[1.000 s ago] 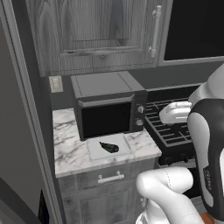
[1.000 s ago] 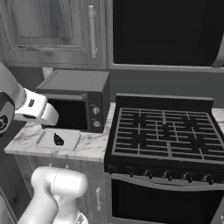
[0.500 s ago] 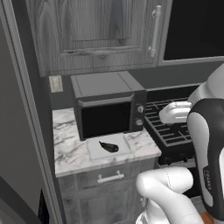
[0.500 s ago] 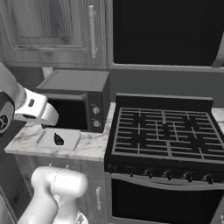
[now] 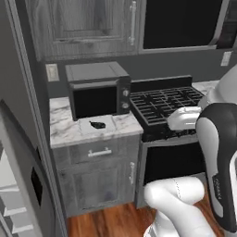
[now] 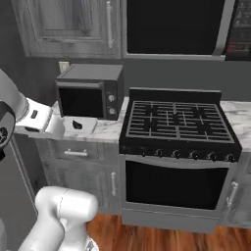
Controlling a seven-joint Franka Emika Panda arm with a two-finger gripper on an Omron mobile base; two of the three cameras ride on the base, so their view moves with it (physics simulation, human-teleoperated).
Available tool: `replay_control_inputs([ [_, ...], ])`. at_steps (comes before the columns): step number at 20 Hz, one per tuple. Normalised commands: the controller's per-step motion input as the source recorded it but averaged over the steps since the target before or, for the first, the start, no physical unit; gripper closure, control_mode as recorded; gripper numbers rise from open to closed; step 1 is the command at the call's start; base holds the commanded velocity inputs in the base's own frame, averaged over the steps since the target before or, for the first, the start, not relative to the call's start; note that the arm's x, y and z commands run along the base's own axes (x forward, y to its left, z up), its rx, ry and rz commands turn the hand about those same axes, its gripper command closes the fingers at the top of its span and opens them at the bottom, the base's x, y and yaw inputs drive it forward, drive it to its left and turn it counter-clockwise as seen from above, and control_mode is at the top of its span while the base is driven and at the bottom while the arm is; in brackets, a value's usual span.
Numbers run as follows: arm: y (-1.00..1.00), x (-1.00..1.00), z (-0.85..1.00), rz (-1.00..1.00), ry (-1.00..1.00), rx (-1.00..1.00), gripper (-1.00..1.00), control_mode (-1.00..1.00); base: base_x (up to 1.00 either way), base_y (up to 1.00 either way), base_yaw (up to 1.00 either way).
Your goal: Take the eggplant and bell pepper out of the freezer and place them in the tupperware container on the counter. Then put the tupperware containing the vegetables back in the freezer.
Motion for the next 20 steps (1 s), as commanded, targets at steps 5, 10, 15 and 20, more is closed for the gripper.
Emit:
replay_control_inputs([
  [5,0.0,0.0,0.0,0.0,0.0,0.0,-1.0,1.0,-0.75,-0.31,0.52],
  [10,0.0,0.0,0.0,0.0,0.0,0.0,-1.0,1.0,-0.19,0.0,1.0],
  [15,0.0,0.0,0.0,0.0,0.0,0.0,-1.0,1.0,-0.1,0.0,1.0],
  [20,0.0,0.0,0.0,0.0,0.0,0.0,-1.0,1.0,-0.22,0.06,1.0],
])
